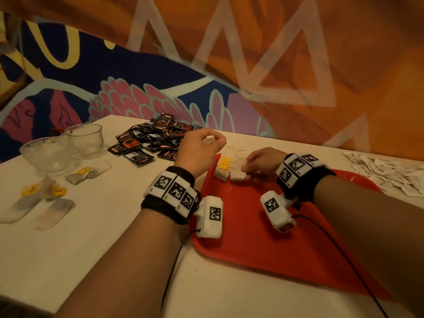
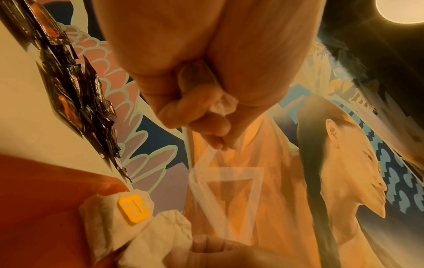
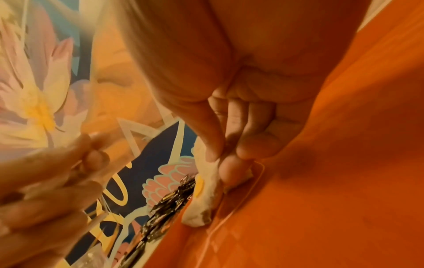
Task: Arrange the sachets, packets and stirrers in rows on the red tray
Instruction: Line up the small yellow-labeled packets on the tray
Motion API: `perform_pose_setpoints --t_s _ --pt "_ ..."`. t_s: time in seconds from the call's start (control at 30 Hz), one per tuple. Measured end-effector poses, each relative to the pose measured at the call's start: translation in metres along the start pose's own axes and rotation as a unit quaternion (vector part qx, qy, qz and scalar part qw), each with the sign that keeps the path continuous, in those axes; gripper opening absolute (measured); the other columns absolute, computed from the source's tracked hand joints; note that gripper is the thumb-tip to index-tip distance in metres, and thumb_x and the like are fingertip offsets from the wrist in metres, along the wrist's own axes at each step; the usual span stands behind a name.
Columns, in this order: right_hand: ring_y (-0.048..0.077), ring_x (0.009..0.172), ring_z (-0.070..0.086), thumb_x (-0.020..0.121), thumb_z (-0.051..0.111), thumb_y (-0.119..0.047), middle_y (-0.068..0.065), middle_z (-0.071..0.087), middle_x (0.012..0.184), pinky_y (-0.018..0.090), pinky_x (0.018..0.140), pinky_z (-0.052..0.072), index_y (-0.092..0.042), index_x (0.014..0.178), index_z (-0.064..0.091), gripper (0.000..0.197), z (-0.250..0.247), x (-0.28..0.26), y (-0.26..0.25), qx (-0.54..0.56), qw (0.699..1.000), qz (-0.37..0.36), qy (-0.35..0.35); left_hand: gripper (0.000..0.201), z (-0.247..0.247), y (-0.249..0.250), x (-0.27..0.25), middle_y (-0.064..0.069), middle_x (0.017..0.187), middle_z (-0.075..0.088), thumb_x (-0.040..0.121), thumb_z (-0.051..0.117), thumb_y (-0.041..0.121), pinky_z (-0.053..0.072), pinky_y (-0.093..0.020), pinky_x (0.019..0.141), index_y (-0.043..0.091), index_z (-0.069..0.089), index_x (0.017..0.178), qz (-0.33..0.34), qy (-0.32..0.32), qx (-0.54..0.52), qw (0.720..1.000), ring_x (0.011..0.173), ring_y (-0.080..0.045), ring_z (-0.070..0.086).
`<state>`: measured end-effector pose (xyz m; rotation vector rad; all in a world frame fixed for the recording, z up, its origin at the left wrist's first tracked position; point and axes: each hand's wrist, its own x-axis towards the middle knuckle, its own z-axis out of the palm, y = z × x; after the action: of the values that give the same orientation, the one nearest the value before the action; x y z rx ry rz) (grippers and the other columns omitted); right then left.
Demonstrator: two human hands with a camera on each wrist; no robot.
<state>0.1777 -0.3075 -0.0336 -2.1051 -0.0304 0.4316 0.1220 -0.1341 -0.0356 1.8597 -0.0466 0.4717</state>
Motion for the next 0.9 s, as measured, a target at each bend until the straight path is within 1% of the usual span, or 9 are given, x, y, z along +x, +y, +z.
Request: perform_pose_setpoints --t_s 0.1,0.17,0.23,0.3,0.47,0.6,0.7,0.8,0.9 --pt "0.018 0.064 0.07 0.082 0.075 0.001 0.01 0.069 0.068 0.031 0.07 0.06 -0.01 0.078 0.062 0.018 0.005 0.007 0.001 -0.034 0.999 -0.001 0.04 0.016 -0.001 0.0 0.0 0.014 0.084 0.064 0.093 0.066 0.016 0.041 -0.02 0.059 0.025 0.069 0.08 0.0 0.001 0.001 1.0 0.065 -0.003 0.055" --pt "0.025 0.078 0.073 0.081 0.077 0.0 0.012 0.072 0.072 0.04 0.084 0.06 -0.01 0.079 0.061 0.019 0.009 0.009 0.001 -0.041 0.998 0.011 0.048 0.017 0.0 0.0 0.0 0.014 0.083 0.064 0.093 0.066 0.016 0.043 -0.022 0.063 0.026 0.068 0.08 0.0 0.0 0.001 1.0 0.066 -0.003 0.055" --pt "0.027 0.083 0.075 0.08 0.078 -0.003 0.015 0.074 0.079 0.043 0.083 0.06 -0.01 0.082 0.06 0.02 0.011 0.01 0.001 -0.055 0.997 0.02 0.059 0.019 0.0 0.0 -0.001 0.015 0.084 0.063 0.094 0.066 0.017 0.044 -0.027 0.069 0.028 0.067 0.078 -0.005 -0.002 0.0 1.0 0.067 -0.003 0.055" --pt "0.026 0.082 0.075 0.08 0.08 -0.008 0.015 0.074 0.084 0.037 0.074 0.061 -0.01 0.086 0.059 0.022 0.01 0.008 0.001 -0.073 0.994 0.027 0.077 0.02 0.0 0.001 -0.001 0.015 0.084 0.063 0.094 0.066 0.017 0.045 -0.029 0.074 0.029 0.066 0.077 -0.01 -0.001 -0.002 1.0 0.068 -0.003 0.055" --pt "0.021 0.073 0.066 0.086 0.075 -0.012 0.011 0.069 0.077 0.029 0.064 0.053 -0.004 0.083 0.063 0.015 0.0 0.006 0.003 -0.074 0.992 0.057 0.08 0.021 0.0 0.002 -0.001 0.016 0.085 0.063 0.093 0.066 0.017 0.045 -0.031 0.076 0.029 0.066 0.076 -0.018 0.004 -0.002 1.0 0.068 -0.004 0.056" --pt "0.023 0.08 0.07 0.088 0.068 -0.002 0.014 0.072 0.081 0.037 0.083 0.06 0.001 0.096 0.067 0.008 0.001 0.005 0.002 -0.081 0.994 0.055 0.045 0.021 0.0 0.002 -0.002 0.014 0.082 0.064 0.093 0.066 0.016 0.044 -0.029 0.074 0.028 0.066 0.075 -0.029 0.006 -0.003 1.0 0.068 -0.006 0.057" --pt "0.031 0.084 0.072 0.085 0.068 0.004 0.022 0.071 0.095 0.044 0.083 0.06 0.009 0.113 0.062 0.029 0.003 0.007 0.002 -0.076 0.996 0.026 0.035 0.017 -0.001 0.001 -0.001 0.009 0.084 0.066 0.093 0.065 0.019 0.043 -0.026 0.063 0.027 0.067 0.078 -0.051 0.018 -0.006 0.999 0.068 -0.011 0.058" --pt "0.027 0.08 0.071 0.087 0.068 0.003 0.019 0.071 0.088 0.042 0.087 0.059 0.006 0.107 0.062 0.021 -0.003 0.004 -0.001 -0.065 0.997 0.032 0.033 0.012 -0.004 -0.001 0.001 -0.001 0.089 0.067 0.096 0.062 0.028 0.039 -0.023 0.047 0.019 0.068 0.09 -0.108 0.023 -0.067 0.992 0.058 -0.012 0.055" --pt "0.025 0.084 0.07 0.089 0.07 -0.005 0.015 0.071 0.089 0.041 0.087 0.058 0.001 0.105 0.062 0.019 -0.013 0.0 -0.003 -0.065 0.996 0.022 0.051 0.03 -0.006 0.001 0.003 -0.003 0.086 0.063 0.1 0.056 0.041 0.033 -0.019 0.04 0.014 0.066 0.097 -0.162 0.018 -0.148 0.975 0.051 -0.009 0.049"
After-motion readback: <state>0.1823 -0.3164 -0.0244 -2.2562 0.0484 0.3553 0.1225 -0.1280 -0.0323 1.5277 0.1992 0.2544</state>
